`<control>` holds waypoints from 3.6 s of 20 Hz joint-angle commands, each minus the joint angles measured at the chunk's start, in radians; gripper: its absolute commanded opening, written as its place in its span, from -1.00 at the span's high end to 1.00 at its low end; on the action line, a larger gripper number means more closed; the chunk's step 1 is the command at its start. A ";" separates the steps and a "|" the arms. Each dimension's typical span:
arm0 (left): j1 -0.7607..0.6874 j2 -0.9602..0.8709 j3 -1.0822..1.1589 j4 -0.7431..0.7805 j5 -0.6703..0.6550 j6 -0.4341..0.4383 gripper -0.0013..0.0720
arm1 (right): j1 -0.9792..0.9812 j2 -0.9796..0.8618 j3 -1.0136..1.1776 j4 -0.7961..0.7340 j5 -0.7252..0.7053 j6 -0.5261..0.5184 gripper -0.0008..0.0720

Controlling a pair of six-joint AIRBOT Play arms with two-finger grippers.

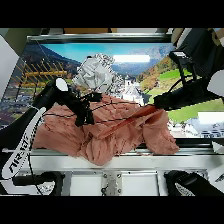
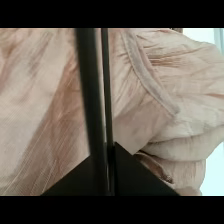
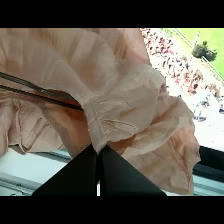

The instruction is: Fold the clothes and pants, and hang the long-sleeved shirts on hangers.

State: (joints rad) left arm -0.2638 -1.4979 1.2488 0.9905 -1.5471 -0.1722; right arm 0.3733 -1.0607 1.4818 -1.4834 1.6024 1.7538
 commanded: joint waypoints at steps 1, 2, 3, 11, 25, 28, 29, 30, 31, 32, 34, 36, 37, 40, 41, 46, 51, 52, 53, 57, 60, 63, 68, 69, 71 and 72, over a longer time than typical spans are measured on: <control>-0.002 -0.001 0.001 -0.001 0.006 0.000 0.94 | 0.072 -0.010 0.002 0.031 -0.101 -0.003 0.96; -0.002 -0.001 0.001 -0.007 0.006 0.000 0.94 | 0.101 -0.019 0.004 0.043 -0.128 -0.002 0.96; -0.001 -0.001 0.001 -0.032 0.005 0.000 0.94 | 0.126 -0.031 0.012 0.063 -0.148 -0.001 0.96; 0.006 -0.001 0.001 -0.085 0.010 0.000 0.94 | 0.295 -0.219 0.213 0.100 -0.219 0.003 0.96; 0.006 -0.001 0.001 -0.085 -0.025 0.000 0.94 | 0.305 -0.256 0.251 -0.190 -0.226 0.054 0.96; 0.006 -0.001 0.001 -0.085 -0.024 0.000 0.94 | 0.304 -0.238 0.251 -0.327 -0.135 0.084 0.96; 0.006 -0.001 0.001 -0.085 -0.024 0.000 0.94 | 0.304 -0.237 0.251 -0.344 -0.121 0.084 0.96; 0.006 -0.001 0.001 -0.085 -0.024 0.000 0.94 | 0.305 -0.238 0.251 -0.344 -0.129 0.084 0.96; 0.006 -0.001 0.001 -0.085 -0.024 0.000 0.94 | 0.307 -0.239 0.251 -0.325 -0.157 0.084 0.96; 0.006 -0.001 0.001 -0.085 -0.024 0.000 0.94 | 0.308 -0.241 0.251 -0.297 -0.189 0.083 0.96; 0.006 -0.001 0.001 -0.085 -0.024 0.000 0.94 | 0.310 -0.250 0.251 -0.213 -0.245 0.075 0.96; 0.006 -0.001 0.001 -0.085 -0.024 0.000 0.94 | 0.310 -0.265 0.251 -0.096 -0.277 0.051 0.96; 0.006 -0.001 0.001 -0.085 -0.024 0.000 0.94 | 0.313 -0.274 0.251 -0.035 -0.287 0.029 0.96; 0.006 -0.001 0.001 -0.085 -0.024 0.000 0.94 | 0.343 -0.294 0.251 0.026 -0.296 -0.005 0.96; 0.006 -0.001 0.001 -0.085 -0.023 0.000 0.94 | 0.352 -0.301 0.251 0.026 -0.296 -0.005 0.96; 0.006 -0.001 0.001 -0.085 -0.024 0.000 0.94 | 0.372 -0.315 0.251 0.030 -0.293 -0.024 0.95; 0.006 -0.001 0.001 -0.085 -0.024 0.000 0.94 | 0.372 -0.315 0.251 0.031 -0.285 -0.023 0.74; 0.006 -0.001 0.001 -0.085 -0.024 0.000 0.94 | 0.372 -0.314 0.251 0.034 -0.276 -0.024 0.01; 0.006 -0.001 0.001 -0.085 -0.024 0.000 0.94 | 0.372 -0.313 0.251 0.049 -0.266 -0.035 -0.62; 0.006 -0.001 0.001 -0.085 -0.024 0.000 0.94 | 0.361 -0.277 0.256 0.148 -0.209 -0.137 -0.72; 0.006 -0.001 0.001 -0.085 -0.024 0.000 0.94 | 0.294 -0.252 0.302 0.214 -0.071 -0.220 -0.72; 0.006 -0.001 0.001 -0.085 -0.024 0.000 0.94 | 0.214 -0.228 0.307 0.290 -0.033 -0.298 -0.72; 0.006 -0.001 0.001 -0.085 -0.023 0.000 0.94 | 0.175 -0.213 0.307 0.311 -0.012 -0.418 -0.72; 0.006 -0.001 0.001 -0.085 -0.024 0.000 0.94 | 0.175 -0.213 0.307 0.309 -0.007 -0.472 -0.72; 0.006 -0.001 0.001 -0.085 -0.024 0.000 0.94 | 0.146 -0.206 0.305 0.322 -0.002 -0.607 -0.72; 0.006 -0.001 0.001 -0.085 -0.024 0.000 0.94 | 0.100 -0.195 0.303 0.343 0.002 -0.663 -0.72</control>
State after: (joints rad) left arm -0.2584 -1.4982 1.2488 0.9054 -1.5711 -0.1734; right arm 0.5297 -1.2701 1.7866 -1.1721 1.5837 1.2564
